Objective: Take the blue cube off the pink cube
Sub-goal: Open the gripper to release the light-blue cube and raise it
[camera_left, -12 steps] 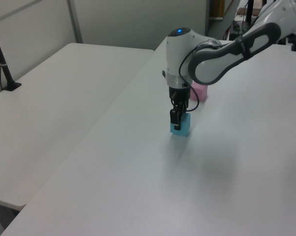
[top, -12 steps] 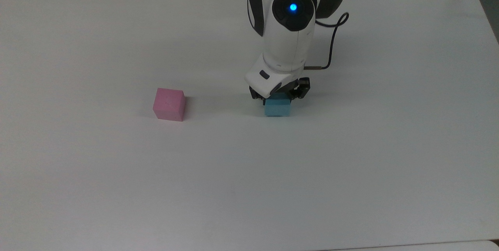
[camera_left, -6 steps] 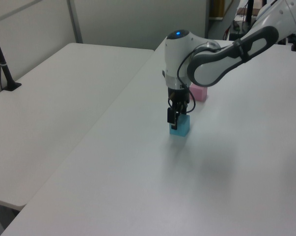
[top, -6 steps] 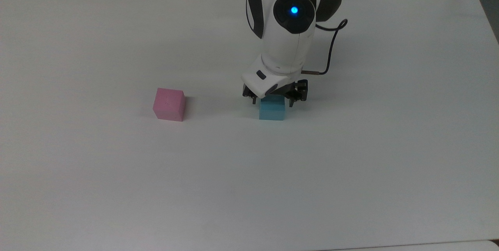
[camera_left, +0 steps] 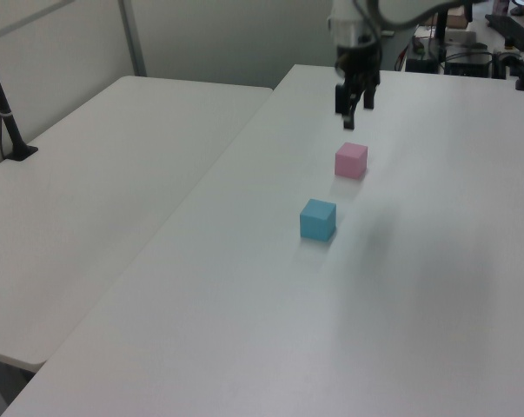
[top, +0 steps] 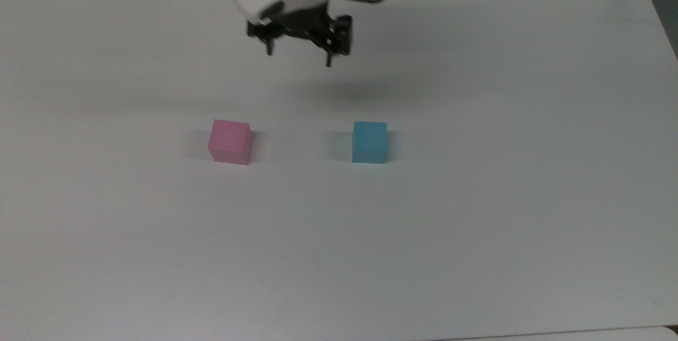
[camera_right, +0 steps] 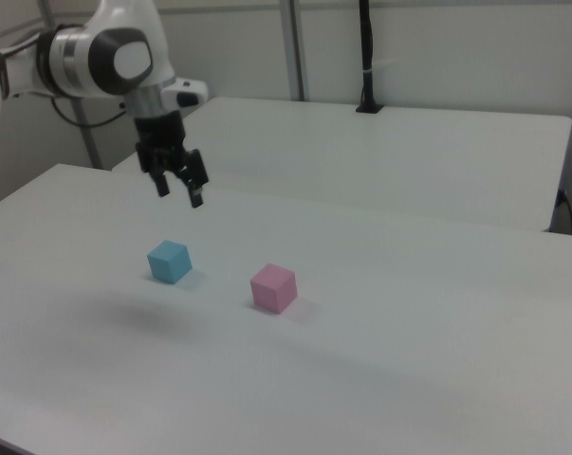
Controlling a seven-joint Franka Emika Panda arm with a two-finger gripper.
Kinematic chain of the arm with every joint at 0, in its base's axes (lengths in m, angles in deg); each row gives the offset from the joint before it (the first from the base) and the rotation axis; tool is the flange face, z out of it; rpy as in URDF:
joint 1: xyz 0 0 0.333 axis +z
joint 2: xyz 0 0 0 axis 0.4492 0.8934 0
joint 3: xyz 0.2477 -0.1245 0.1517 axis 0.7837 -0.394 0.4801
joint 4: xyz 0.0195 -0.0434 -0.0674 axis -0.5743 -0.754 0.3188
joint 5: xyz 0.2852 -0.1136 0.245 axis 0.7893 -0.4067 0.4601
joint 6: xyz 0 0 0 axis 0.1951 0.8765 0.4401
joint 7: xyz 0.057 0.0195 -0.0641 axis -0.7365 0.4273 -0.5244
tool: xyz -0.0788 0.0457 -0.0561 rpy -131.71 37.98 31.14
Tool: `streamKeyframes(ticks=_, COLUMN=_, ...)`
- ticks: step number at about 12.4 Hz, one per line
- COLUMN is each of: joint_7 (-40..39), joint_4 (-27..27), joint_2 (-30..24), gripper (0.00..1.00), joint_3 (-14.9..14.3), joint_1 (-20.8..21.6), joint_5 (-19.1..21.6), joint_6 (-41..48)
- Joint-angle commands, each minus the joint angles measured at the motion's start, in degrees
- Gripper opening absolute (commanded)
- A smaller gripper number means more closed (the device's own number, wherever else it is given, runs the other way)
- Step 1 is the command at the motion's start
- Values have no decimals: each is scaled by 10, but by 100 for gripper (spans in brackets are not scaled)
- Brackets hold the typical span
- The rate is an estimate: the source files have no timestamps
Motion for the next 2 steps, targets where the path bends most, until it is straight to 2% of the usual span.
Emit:
streamKeyframes(ticks=1, joint_7=-17, joint_4=-24, joint_2=-35, gripper=100, joint_3=-35, joint_1=-17, joint_5=-5, joint_6=3)
streamKeyframes(ticks=2, joint_7=-25, joint_4=-24, joint_2=-35, gripper=100, joint_3=-36, joint_1=-18, joint_5=-5, joint_6=3)
